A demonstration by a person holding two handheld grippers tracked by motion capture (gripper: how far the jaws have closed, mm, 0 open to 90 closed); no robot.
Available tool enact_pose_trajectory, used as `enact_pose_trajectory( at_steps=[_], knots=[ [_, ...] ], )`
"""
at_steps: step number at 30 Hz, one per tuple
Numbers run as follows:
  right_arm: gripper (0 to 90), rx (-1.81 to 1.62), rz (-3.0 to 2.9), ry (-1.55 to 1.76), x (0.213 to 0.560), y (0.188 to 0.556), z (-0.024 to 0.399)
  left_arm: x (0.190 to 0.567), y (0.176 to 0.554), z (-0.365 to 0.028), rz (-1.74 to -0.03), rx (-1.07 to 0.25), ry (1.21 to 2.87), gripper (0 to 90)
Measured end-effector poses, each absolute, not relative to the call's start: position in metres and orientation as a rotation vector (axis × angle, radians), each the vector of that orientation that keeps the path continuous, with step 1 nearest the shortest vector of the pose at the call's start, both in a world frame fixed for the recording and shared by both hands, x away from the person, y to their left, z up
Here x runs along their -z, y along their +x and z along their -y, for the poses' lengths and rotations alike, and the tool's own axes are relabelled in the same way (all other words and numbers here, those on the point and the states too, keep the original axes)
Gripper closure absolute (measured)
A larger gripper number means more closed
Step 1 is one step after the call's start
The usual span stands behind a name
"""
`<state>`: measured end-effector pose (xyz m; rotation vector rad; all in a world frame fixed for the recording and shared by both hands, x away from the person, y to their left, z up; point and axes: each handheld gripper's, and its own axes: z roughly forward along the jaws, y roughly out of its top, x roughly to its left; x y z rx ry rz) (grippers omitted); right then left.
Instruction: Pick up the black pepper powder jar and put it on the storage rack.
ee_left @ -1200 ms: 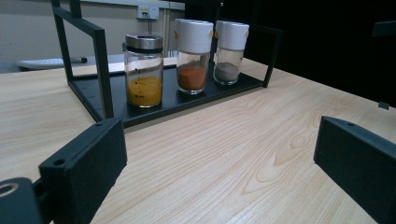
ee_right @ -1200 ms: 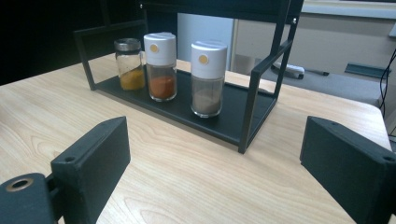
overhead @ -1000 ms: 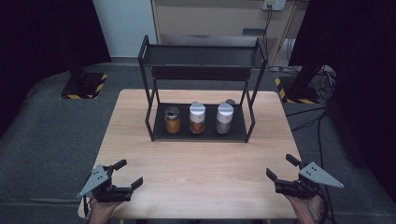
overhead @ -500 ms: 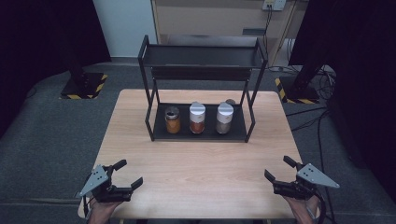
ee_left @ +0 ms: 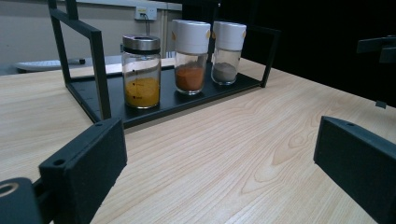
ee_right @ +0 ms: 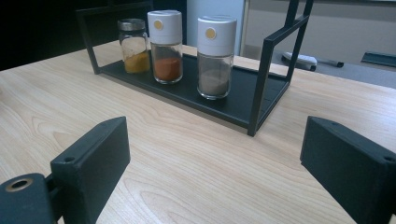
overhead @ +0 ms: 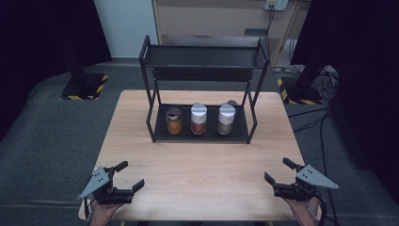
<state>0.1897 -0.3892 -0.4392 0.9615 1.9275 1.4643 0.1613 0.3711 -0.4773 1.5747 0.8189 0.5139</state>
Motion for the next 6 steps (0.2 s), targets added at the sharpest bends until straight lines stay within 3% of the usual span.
enact_pose_trajectory(
  at_steps=[6],
  knots=[
    [7.9,-1.468,-1.927,0.959,0.4399,0.1902,0.3895,0.4774,0.1613,-0.3712,-0.819,-0.515,1.574,1.6]
  ],
)
